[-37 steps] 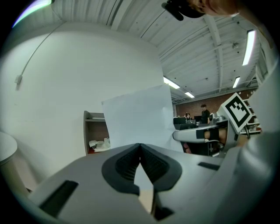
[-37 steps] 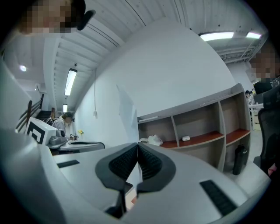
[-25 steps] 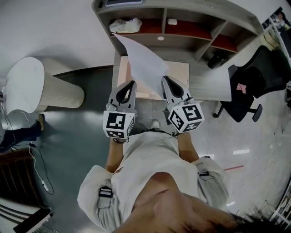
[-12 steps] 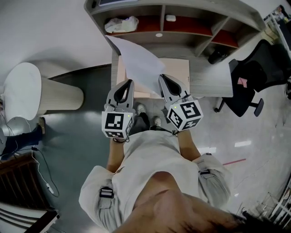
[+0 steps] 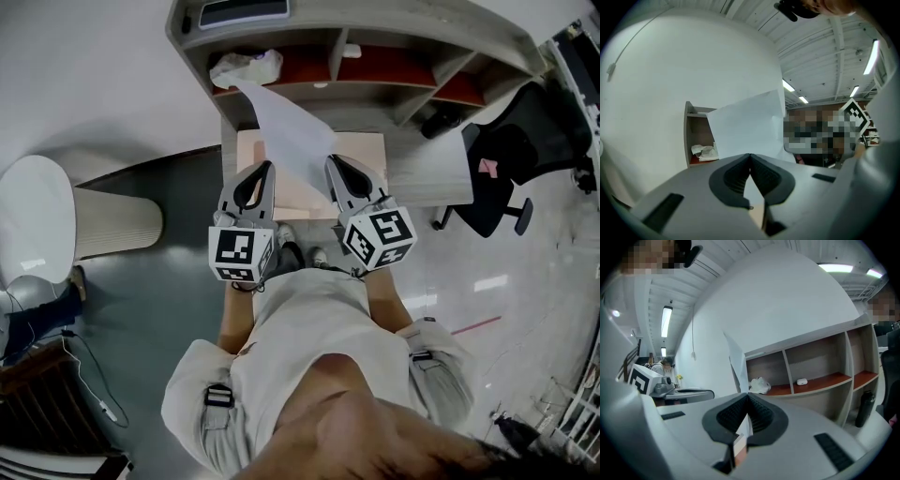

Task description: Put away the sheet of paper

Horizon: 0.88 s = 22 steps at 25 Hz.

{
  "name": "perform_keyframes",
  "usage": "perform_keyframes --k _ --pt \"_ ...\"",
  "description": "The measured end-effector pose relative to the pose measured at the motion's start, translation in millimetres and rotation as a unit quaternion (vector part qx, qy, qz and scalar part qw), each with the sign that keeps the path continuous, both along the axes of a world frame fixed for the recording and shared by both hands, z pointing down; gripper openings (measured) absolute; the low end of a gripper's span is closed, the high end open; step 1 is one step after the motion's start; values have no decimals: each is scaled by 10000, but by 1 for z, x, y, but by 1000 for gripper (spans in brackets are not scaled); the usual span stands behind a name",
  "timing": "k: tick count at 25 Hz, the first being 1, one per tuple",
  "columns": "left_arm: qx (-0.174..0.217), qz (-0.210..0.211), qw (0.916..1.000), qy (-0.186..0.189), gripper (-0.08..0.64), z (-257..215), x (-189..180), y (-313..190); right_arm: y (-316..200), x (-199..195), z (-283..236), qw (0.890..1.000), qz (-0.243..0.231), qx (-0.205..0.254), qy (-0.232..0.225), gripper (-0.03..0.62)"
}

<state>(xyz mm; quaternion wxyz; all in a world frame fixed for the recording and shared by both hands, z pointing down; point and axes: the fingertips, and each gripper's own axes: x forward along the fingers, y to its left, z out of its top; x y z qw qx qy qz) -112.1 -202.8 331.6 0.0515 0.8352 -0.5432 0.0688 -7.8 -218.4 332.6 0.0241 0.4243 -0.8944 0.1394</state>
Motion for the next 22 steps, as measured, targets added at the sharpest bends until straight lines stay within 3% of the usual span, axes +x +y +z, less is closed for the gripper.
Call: perform_keyframes --k 12,22 --pt "-474 468 9976 185 15 51 -25 -56 -45 -23 57 9962 324 -753 294 18" --pt "-886 991 9910 175 15 113 -18 -72 -49 -24 118 9869 671 -1398 452 18"
